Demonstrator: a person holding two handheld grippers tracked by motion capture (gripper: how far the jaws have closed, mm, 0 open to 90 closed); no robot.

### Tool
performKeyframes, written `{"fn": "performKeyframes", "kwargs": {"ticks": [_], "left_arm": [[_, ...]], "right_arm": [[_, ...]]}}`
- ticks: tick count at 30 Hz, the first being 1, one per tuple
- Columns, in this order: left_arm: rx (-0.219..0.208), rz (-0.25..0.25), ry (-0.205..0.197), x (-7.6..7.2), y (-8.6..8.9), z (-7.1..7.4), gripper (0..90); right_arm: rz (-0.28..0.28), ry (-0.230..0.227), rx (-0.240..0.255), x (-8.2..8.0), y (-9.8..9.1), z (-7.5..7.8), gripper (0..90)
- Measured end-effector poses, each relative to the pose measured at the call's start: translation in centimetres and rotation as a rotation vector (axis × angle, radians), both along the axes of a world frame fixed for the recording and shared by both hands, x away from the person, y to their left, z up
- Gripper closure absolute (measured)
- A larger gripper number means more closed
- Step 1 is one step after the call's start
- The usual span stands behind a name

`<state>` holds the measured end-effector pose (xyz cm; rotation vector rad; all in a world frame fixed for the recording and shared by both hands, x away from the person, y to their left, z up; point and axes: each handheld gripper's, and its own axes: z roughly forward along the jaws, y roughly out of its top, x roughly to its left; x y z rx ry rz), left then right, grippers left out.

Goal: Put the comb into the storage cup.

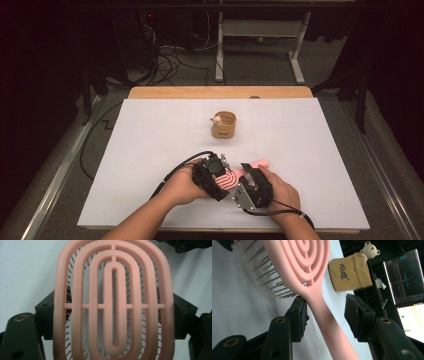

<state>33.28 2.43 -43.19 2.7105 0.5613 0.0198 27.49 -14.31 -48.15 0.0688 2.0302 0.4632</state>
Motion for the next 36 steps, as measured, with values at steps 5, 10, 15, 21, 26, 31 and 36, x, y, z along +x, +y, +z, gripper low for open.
{"fn": "performKeyframes", "kwargs": {"ticks": [5,10,15,21,26,31,36], "left_arm": [[0.000,0.000,-0.007,-0.04,-0.11,-0.05,19.9],[0.004,-0.002,-0.007,-0.11,-0.17,0.05,19.9],[0.002,-0.004,-0.009,-0.14,-0.16,0.15,19.9],[0.000,-0.005,-0.012,-0.12,-0.21,0.24,19.9],[0.004,-0.009,-0.015,-0.10,-0.24,0.27,19.9],[-0.001,-0.010,-0.014,-0.09,-0.25,0.36,19.9],[-0.001,-0.010,-0.021,-0.11,-0.34,0.54,19.8]], "right_arm": [[0.010,-0.009,-0.017,-0.03,0.09,-0.11,55.4],[0.008,-0.017,-0.022,-0.17,0.18,-0.16,57.1],[0.016,-0.026,-0.033,-0.20,0.27,-0.19,58.8],[0.014,-0.039,-0.043,-0.28,0.36,-0.27,60.1],[0.015,-0.050,-0.064,-0.36,0.45,-0.30,61.6],[0.021,-0.057,-0.079,-0.44,0.49,-0.36,64.4],[0.023,-0.067,-0.088,-0.50,0.53,-0.45,67.5]]}}
